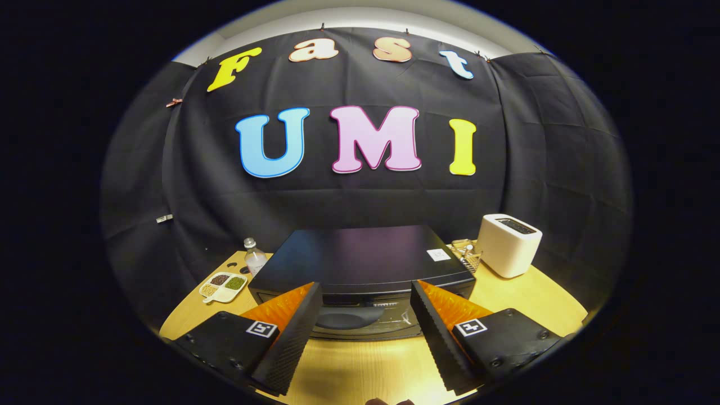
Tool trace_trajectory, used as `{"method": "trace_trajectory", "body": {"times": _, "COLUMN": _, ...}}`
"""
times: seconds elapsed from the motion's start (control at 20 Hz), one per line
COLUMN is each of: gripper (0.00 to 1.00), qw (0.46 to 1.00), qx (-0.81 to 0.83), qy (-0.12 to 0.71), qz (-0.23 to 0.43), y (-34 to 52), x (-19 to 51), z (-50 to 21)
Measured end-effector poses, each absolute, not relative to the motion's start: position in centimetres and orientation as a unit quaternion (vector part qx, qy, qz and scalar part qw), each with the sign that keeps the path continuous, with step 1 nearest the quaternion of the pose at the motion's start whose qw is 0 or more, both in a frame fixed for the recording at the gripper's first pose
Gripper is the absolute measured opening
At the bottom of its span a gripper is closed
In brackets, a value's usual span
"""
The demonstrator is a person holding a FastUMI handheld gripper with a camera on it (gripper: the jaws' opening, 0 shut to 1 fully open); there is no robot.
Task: Open the toaster oven, put the food inside, and close the toaster oven door.
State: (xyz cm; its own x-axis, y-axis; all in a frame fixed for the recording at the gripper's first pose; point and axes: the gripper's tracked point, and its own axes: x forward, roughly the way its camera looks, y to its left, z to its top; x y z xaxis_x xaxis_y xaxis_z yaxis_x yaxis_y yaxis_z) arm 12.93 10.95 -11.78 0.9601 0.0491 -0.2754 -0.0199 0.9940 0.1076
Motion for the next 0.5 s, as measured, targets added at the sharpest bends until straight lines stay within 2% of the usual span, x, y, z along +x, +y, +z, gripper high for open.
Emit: {"method": "trace_trajectory", "body": {"times": 0.5, "gripper": 0.98, "qw": 0.981, "qx": 0.062, "qy": 0.184, "qz": 0.028, "y": 13.2, "x": 16.5, "z": -16.7}}
